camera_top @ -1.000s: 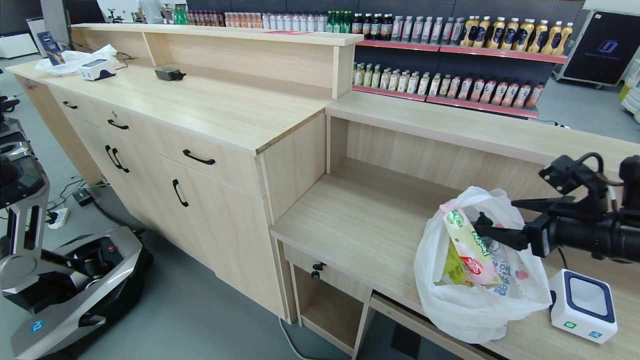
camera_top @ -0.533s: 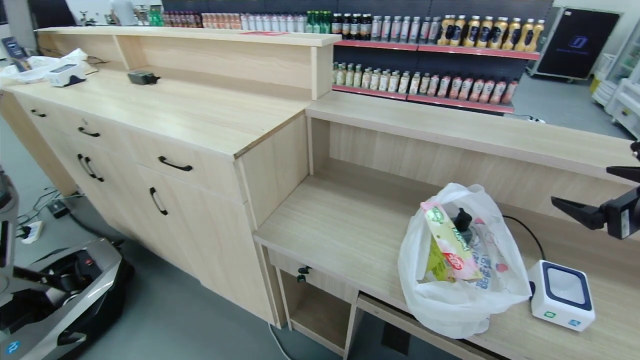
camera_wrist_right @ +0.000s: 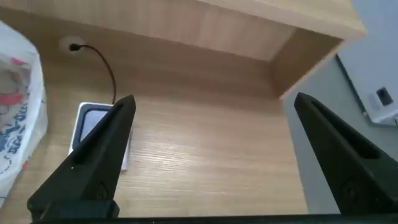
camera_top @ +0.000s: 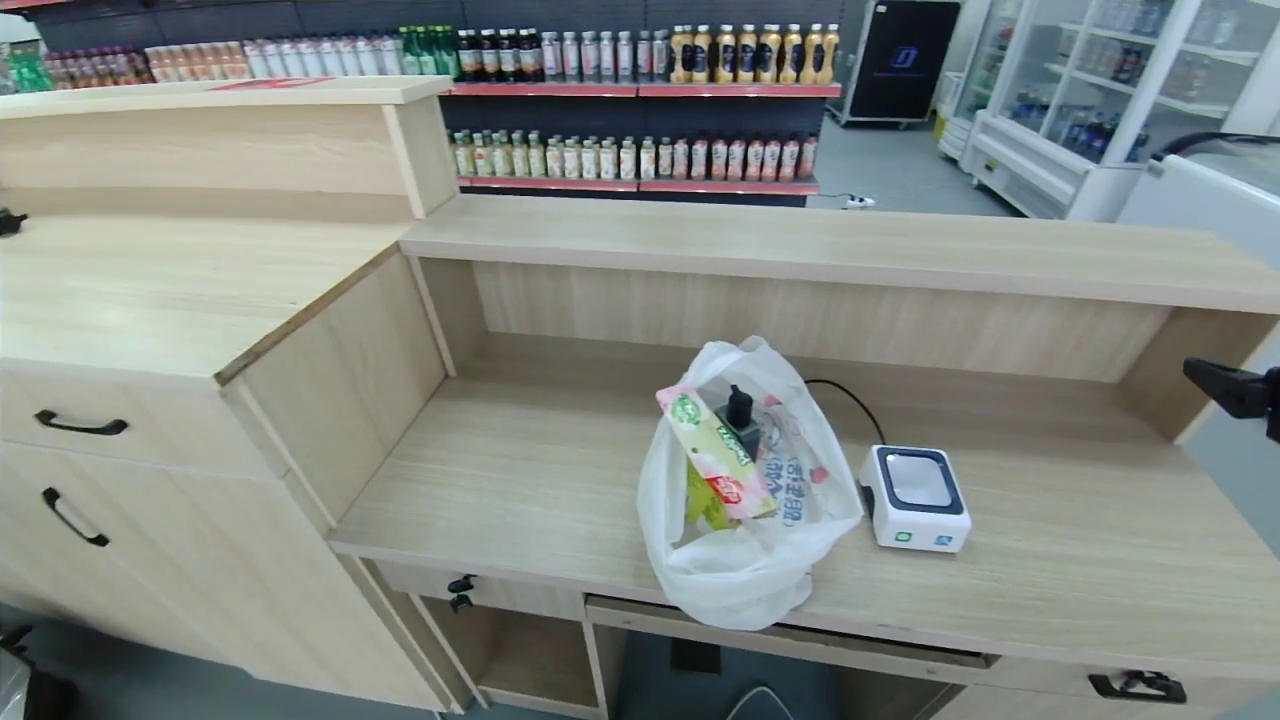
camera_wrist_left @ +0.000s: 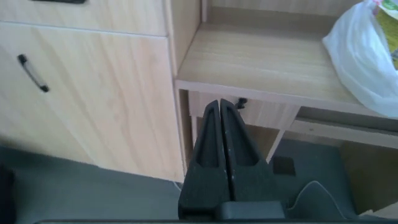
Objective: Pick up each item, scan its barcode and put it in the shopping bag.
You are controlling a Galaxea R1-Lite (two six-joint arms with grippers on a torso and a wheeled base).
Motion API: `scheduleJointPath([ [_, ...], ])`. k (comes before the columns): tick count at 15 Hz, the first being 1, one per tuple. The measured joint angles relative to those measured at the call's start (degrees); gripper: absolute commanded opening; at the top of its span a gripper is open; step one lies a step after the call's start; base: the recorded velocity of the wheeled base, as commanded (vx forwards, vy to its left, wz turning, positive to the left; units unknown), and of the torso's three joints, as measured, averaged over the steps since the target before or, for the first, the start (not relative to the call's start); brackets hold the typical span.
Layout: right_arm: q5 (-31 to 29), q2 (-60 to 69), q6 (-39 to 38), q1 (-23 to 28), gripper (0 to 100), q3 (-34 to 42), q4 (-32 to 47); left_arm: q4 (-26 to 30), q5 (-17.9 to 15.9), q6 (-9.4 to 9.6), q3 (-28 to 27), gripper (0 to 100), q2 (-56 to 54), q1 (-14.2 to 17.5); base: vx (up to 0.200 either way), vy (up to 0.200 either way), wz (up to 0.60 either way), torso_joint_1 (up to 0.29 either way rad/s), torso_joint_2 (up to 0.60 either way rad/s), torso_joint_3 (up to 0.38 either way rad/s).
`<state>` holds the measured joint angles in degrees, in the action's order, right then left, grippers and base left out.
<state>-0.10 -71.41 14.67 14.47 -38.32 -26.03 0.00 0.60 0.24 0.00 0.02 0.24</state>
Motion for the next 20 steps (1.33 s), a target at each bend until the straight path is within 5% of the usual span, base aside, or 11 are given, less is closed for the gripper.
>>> scheduleJointPath([
  [3, -0.1, 3.7, -5.6, 0.1, 100, 4.1, -1.4, 0.0, 0.0, 0.00, 0.0, 0, 0.0, 0.0, 0.000, 0.000, 0.00, 0.000, 0.00, 0.000],
  [8, -0.4, 22.2, -7.6, -0.2, 100, 24.6, -3.3, 0.0, 0.0, 0.00, 0.0, 0, 0.0, 0.0, 0.000, 0.000, 0.00, 0.000, 0.00, 0.000],
  [11, 0.3, 39.1, -8.5, -1.7, 100, 33.4, 4.7, 0.0, 0.0, 0.00, 0.0, 0, 0.0, 0.0, 0.000, 0.000, 0.00, 0.000, 0.00, 0.000],
  [15, -0.5, 58.4, -10.5, -6.4, 100, 37.5, 19.0, 0.0, 0.0, 0.00, 0.0, 0, 0.0, 0.0, 0.000, 0.000, 0.00, 0.000, 0.00, 0.000],
  [20, -2.4, 65.4, -14.4, -10.4, 100, 38.3, 20.2, 0.0, 0.0, 0.02, 0.0, 0, 0.0, 0.0, 0.000, 0.000, 0.00, 0.000, 0.00, 0.000],
])
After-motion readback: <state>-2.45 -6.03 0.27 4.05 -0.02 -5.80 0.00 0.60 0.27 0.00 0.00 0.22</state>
